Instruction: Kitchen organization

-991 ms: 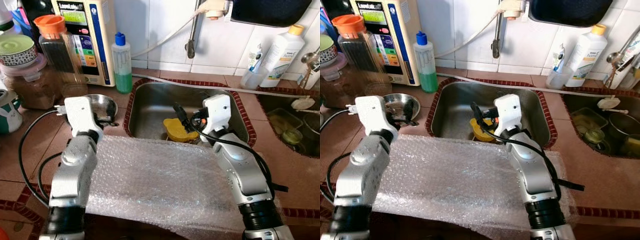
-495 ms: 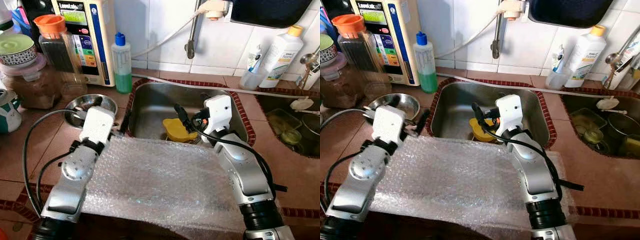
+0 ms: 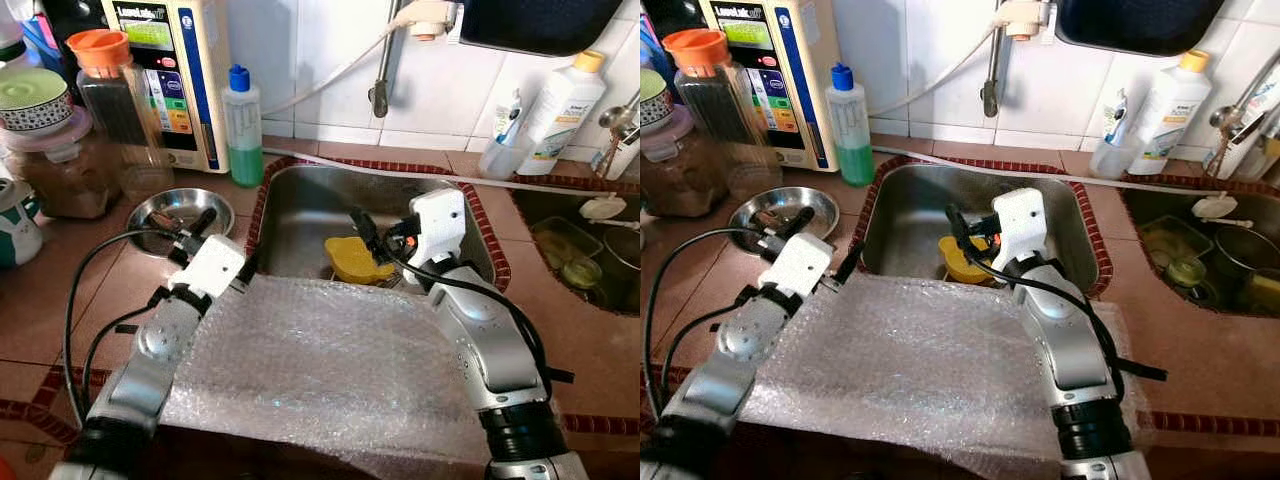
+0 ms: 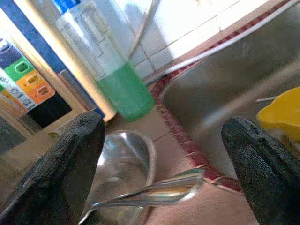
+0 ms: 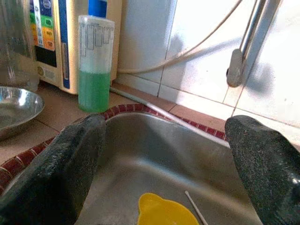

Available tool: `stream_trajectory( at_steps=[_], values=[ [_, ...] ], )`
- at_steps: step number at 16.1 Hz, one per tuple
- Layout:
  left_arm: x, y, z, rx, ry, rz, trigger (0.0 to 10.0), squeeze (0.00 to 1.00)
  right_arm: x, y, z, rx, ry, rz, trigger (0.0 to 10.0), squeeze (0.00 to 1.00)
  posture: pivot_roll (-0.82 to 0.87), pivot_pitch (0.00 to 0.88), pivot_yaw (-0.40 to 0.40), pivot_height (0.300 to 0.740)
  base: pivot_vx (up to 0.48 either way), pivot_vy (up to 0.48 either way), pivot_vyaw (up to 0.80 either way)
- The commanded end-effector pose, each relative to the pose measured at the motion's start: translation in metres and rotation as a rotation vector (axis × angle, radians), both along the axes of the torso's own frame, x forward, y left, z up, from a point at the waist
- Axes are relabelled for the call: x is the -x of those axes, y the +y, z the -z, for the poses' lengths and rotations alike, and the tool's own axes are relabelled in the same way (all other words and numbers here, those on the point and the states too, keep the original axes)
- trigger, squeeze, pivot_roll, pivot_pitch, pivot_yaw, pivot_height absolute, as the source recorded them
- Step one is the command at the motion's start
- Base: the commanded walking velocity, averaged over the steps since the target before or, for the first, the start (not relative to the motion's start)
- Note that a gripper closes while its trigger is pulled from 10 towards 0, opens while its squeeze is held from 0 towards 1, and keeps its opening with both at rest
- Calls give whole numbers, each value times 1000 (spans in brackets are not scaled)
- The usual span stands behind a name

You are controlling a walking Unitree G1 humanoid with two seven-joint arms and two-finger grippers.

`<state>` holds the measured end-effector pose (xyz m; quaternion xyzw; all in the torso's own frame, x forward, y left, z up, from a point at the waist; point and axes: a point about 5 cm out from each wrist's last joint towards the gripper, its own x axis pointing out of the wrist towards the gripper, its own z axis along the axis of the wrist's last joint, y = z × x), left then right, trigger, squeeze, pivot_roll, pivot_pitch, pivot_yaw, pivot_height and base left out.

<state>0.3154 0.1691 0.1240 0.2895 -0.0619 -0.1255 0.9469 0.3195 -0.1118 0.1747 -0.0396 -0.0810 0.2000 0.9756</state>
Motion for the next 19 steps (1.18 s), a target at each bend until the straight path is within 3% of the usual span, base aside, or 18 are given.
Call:
stream_trajectory(
  at_steps=[1, 4, 5, 6, 7, 10, 11, 13, 14, 16, 17, 19],
  values=[
    [-3, 0, -1, -23, -10, 0, 10000, 0, 1, -3, -1, 0, 0, 13, 10000, 1000, 41, 36, -23, 740, 0, 0, 0],
    [-11, 4, 2, -24, 6, -12, 10000, 0, 1, -3, -2, -2, -1, 16, 10000, 1000, 31, 36, -17, 740, 0, 0, 0],
    [-12, 5, 5, 0, 37, -11, 7294, 0, 1, -3, -3, -5, -3, 20, 10000, 1000, 30, 36, -13, 740, 0, 0, 0],
    [-12, 5, 6, -10, 38, -3, 2980, 0, 1, -3, -3, -5, -2, 22, 10000, 1000, 29, 37, -12, 740, 0, 0, 0],
    [-11, 6, 7, -11, 44, -3, 0, 0, 1, -3, -3, -6, -2, 24, 10000, 1000, 29, 37, -12, 740, 0, 0, 0],
    [-11, 8, 12, -19, 60, -2, 0, 0, 1, -4, -3, -8, -1, 27, 10000, 1000, 34, 40, -11, 740, 0, 0, 0],
    [-10, 7, 13, -18, 67, 4, 667, 0, 1, -4, -3, -8, 0, 27, 10000, 1000, 34, 40, -11, 740, 0, 0, 0],
    [-10, 6, 16, -25, 77, 12, 5569, 0, 2, -3, -3, -8, 0, 25, 10000, 1000, 34, 42, -10, 740, 0, 0, 0],
    [-9, 7, 17, -32, 79, 13, 10000, 0, 2, -3, -3, -9, 0, 25, 10000, 1000, 34, 42, -10, 740, 0, 0, 0],
    [-11, 9, 23, -48, 104, 15, 10000, 0, 2, -4, -2, -8, 5, 27, 10000, 1000, 32, 43, -5, 740, 0, 0, 0],
    [-12, 10, 24, -48, 112, 14, 4941, 0, 3, -4, -2, -8, 6, 28, 10000, 1000, 32, 43, -2, 740, 0, 0, 0],
    [-13, 13, 26, -52, 124, 9, 0, 0, 3, -4, -2, -10, 5, 31, 10000, 1000, 32, 41, 0, 740, 0, 0, 0]
  ],
)
